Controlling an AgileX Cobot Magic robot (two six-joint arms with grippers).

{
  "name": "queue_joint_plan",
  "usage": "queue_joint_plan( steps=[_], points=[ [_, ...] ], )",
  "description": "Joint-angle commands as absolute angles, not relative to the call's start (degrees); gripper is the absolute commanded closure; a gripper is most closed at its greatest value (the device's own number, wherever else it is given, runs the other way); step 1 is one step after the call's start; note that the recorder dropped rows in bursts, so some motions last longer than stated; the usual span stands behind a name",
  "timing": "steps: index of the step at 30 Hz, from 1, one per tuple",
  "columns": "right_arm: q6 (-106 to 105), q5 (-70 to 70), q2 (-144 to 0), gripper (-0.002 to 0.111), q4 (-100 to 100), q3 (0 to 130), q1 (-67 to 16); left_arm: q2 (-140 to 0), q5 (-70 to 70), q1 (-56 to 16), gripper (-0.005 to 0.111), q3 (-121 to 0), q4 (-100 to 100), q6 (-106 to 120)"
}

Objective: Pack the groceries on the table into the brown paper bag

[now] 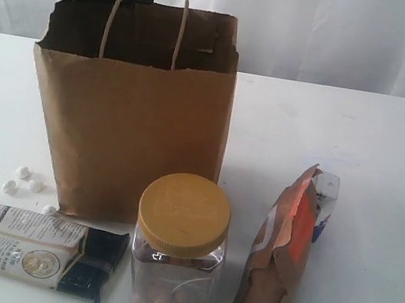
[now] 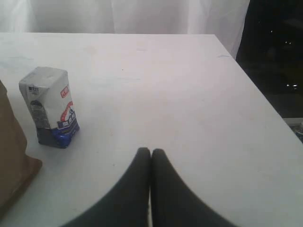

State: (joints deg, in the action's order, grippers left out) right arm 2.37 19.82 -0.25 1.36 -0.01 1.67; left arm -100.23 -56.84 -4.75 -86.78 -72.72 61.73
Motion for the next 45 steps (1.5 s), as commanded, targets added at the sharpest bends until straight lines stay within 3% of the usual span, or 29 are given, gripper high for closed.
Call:
queue_joint_plan(
  steps=[1, 17, 22, 28, 37, 45],
  points=[
    [2.4, 19.6, 0.0, 0.108, 1.6, 0.0, 2.1, -99.6, -58.4, -4.8, 0.001, -86.6, -73.1, 61.4],
    [2.4, 19.6, 0.0, 0.108, 1.6, 0.0, 2.1, -91.1, -54.6, -4.7, 0.002, -96.9, -62.4, 61.4],
    [2.4, 19.6, 0.0, 0.108, 1.6, 0.0, 2.1, -86.3, -45.7, -4.7, 0.002, -99.1, -45.5, 56.5],
    [2.4, 19.6, 0.0, 0.108, 1.6, 0.0, 2.1, -84.7, -41.3, -4.7, 0.002, -98.9, -8.8, 29.7],
    [2.4, 19.6, 0.0, 0.108, 1.6, 0.0, 2.1, -84.9, -46.8, -4.7, 0.002, -87.7, 24.9, 1.1],
    [2.4, 19.6, 0.0, 0.108, 1.6, 0.0, 2.1, -87.2, -50.3, -4.7, 0.002, -74.9, 27.4, -7.6]
  ],
)
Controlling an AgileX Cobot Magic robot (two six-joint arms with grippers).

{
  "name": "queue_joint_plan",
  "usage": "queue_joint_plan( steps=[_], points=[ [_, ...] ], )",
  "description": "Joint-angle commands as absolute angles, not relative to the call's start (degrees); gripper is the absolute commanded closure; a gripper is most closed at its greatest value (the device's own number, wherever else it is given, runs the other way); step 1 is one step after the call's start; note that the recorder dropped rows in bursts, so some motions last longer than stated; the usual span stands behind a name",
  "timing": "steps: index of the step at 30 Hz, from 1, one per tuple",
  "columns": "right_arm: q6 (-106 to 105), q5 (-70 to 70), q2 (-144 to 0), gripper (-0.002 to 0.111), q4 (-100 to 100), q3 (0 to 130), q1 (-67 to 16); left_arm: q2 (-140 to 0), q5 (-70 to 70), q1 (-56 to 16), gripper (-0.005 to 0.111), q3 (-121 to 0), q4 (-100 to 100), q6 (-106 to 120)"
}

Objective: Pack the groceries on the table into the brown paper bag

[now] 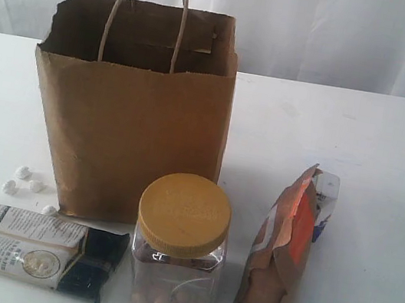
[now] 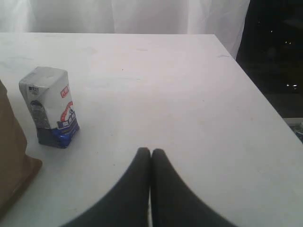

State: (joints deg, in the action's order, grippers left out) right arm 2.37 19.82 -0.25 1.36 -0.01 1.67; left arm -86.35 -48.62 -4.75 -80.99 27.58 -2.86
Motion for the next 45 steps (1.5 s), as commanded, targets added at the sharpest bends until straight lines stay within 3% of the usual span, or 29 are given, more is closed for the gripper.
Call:
queue_joint_plan(
  steps=[1, 6, 8, 9, 10, 11, 12, 20, 25, 28, 31, 34, 40, 43, 45],
  points=[
    [2.4, 19.6, 0.0, 0.108, 1.6, 0.0, 2.1, -87.9, -50.5, -4.7, 0.002, -71.4, 27.3, -8.6],
    [2.4, 19.6, 0.0, 0.108, 1.6, 0.0, 2.1, -90.2, -46.5, -4.7, 0.004, -59.0, 27.4, -11.2],
    [2.4, 19.6, 0.0, 0.108, 1.6, 0.0, 2.1, -90.4, -44.5, -4.7, 0.019, -55.1, 27.4, -12.6],
    [2.4, 19.6, 0.0, 0.108, 1.6, 0.0, 2.1, -90.4, -44.6, -4.7, 0.042, -53.9, 27.4, -13.7],
    [2.4, 19.6, 0.0, 0.108, 1.6, 0.0, 2.1, -90.4, -45.2, -4.7, 0.056, -53.4, 27.4, -13.7],
    [2.4, 19.6, 0.0, 0.108, 1.6, 0.0, 2.1, -90.4, -46.2, -4.7, 0.089, -53.0, 27.4, -13.5],
    [2.4, 19.6, 0.0, 0.108, 1.6, 0.0, 2.1, -90.4, -46.8, -4.7, 0.106, -53.0, 27.4, -13.5],
    [2.4, 19.6, 0.0, 0.108, 1.6, 0.0, 2.1, -85.5, -40.7, -4.7, 0.106, -45.6, 27.5, -17.7],
    [2.4, 19.6, 0.0, 0.108, 1.6, 0.0, 2.1, -77.4, -26.2, -4.7, 0.106, -32.6, 33.9, -35.2],
    [2.4, 19.6, 0.0, 0.108, 1.6, 0.0, 2.1, -68.5, -14.1, -4.7, 0.106, -23.4, 48.5, -54.8],
    [2.4, 19.6, 0.0, 0.108, 1.6, 0.0, 2.1, -59.9, -6.7, -4.7, 0.106, -20.5, 56.3, -60.4],
    [2.4, 19.6, 0.0, 0.108, 1.6, 0.0, 2.1, -49.4, -6.7, -4.7, 0.106, -20.7, 56.5, -59.5],
    [3.7, 19.6, 0.0, 0.108, 1.6, 0.0, 2.1, -29.6, -27.5, -4.7, 0.107, -27.7, 69.6, -49.5],
    [3.7, 19.6, 0.0, 0.108, 1.6, 0.0, 2.1, -25.4, -31.9, -4.7, 0.107, -27.6, 60.7, -42.4],
    [3.7, 19.6, 0.0, 0.108, 1.6, 0.0, 2.1, -23.0, -26.9, -4.7, 0.107, -26.8, 49.7, -40.0]
  ],
)
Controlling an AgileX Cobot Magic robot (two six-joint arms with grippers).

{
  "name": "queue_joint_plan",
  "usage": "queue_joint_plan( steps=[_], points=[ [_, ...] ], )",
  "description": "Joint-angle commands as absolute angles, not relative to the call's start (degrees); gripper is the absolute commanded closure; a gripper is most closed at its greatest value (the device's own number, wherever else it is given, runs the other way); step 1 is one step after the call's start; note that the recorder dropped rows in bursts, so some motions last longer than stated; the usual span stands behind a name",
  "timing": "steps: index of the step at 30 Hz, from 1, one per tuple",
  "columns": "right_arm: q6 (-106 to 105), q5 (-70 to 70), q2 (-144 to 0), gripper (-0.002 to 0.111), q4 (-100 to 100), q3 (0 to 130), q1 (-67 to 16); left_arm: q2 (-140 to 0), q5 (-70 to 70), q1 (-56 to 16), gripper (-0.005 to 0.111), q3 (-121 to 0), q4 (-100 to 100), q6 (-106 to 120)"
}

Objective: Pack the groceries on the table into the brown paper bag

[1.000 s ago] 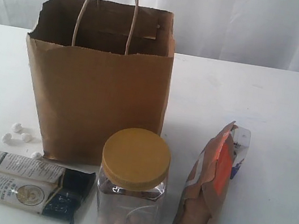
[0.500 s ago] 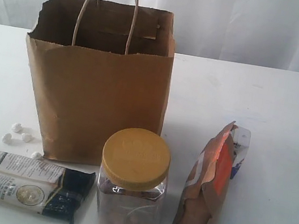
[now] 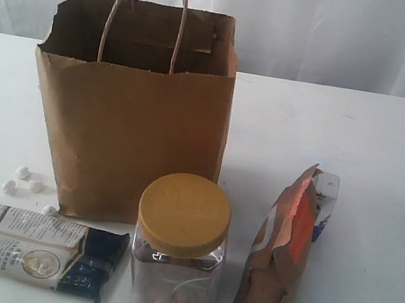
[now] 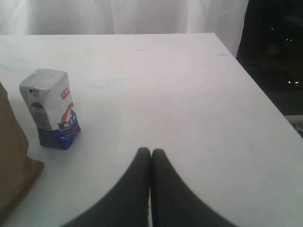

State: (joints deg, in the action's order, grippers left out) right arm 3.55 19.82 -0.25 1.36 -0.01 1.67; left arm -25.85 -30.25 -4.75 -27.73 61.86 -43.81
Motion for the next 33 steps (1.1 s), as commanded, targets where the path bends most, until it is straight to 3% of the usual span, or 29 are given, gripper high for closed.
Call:
queue_joint_plan(
  steps=[1, 4, 8, 15, 20, 27, 30, 33],
  points=[
    [3.7, 19.6, 0.0, 0.108, 1.6, 0.0, 2.1, -21.5, -22.1, -4.7, 0.107, -26.0, 41.9, -37.1],
    [3.7, 19.6, 0.0, 0.108, 1.6, 0.0, 2.1, -19.2, -13.7, -4.7, 0.107, -25.3, 32.6, -31.1],
    [3.7, 19.6, 0.0, 0.108, 1.6, 0.0, 2.1, -18.7, -13.2, -4.7, 0.107, -24.7, 31.4, -22.7],
    [3.7, 19.6, 0.0, 0.108, 1.6, 0.0, 2.1, -18.7, -5.5, -4.7, 0.107, -13.8, -5.2, 32.6],
    [3.7, 19.6, 0.0, 0.108, 1.6, 0.0, 2.1, -18.7, 13.5, -4.7, 0.107, -8.2, -9.7, 18.1],
    [3.7, 19.6, 0.0, 0.108, 1.6, 0.0, 2.1, -9.2, 5.7, -3.3, 0.107, -6.5, -11.5, 17.6],
    [3.7, 19.6, 0.0, 0.108, 1.6, 0.0, 2.1, 0.0, -2.8, 5.7, 0.107, -8.8, -14.3, 24.9],
    [3.7, 19.6, 0.0, 0.108, 1.6, 0.0, 2.1, 0.0, 0.0, 12.1, 0.107, -6.6, -14.4, 18.8]
  ],
)
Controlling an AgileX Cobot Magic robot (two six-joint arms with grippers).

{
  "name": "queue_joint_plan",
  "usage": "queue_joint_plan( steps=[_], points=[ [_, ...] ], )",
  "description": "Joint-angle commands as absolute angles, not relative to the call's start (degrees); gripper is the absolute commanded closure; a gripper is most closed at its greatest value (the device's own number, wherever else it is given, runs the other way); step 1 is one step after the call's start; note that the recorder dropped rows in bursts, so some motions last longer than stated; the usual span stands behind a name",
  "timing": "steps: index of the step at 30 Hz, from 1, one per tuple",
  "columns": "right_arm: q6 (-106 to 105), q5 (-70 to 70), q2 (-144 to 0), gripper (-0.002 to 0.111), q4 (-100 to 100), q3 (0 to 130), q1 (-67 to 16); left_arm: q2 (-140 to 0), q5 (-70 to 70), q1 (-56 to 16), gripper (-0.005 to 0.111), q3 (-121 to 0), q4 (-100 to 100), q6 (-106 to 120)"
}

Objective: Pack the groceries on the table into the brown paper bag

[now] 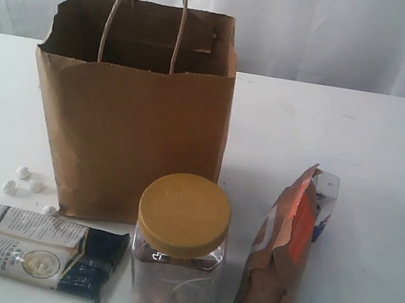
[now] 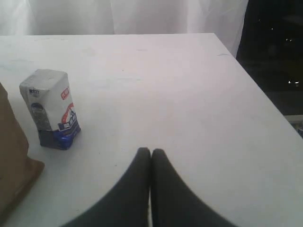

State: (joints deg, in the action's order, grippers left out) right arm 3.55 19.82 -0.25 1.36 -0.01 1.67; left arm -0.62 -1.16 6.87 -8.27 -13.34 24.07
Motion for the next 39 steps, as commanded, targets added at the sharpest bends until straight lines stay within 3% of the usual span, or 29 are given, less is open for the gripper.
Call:
queue_joint_plan(
  steps=[1, 4, 5, 9, 25, 30, 35, 39],
  points=[
    [3.7, 19.6, 0.0, 0.108, 1.6, 0.0, 2.1, 0.0, 0.8, 12.5, 0.107, -5.4, -14.3, 15.9],
    [3.7, 19.6, 0.0, 0.108, 1.6, 0.0, 2.1, 0.0, 1.2, 12.6, 0.107, 0.0, -14.3, 13.2],
    [3.7, 19.6, 0.0, 0.108, 1.6, 0.0, 2.1, 0.0, -3.3, 12.6, 0.107, 0.0, -13.4, 13.4],
    [3.7, 19.6, 0.0, 0.108, 1.5, 0.0, 2.1, 0.0, 1.4, 12.6, 0.107, 0.0, -10.1, 13.5],
    [3.7, 19.6, 0.0, 0.108, 1.5, 0.0, 2.1, 0.0, -4.7, 11.7, 0.107, 0.0, -10.1, 9.2],
    [-3.2, 17.9, 0.0, 0.108, 6.5, 0.0, 2.1, 0.0, 0.0, 7.8, 0.107, 0.0, -9.7, 9.2],
    [0.0, 5.1, 0.0, 0.108, 0.0, 0.0, 2.1, 0.0, -2.8, 7.9, 0.107, 0.0, -9.6, 9.2],
    [20.1, -11.2, 0.0, 0.108, -12.2, 0.0, 2.1, 0.0, -3.6, 7.9, 0.107, 0.0, -8.6, 12.2]
  ],
)
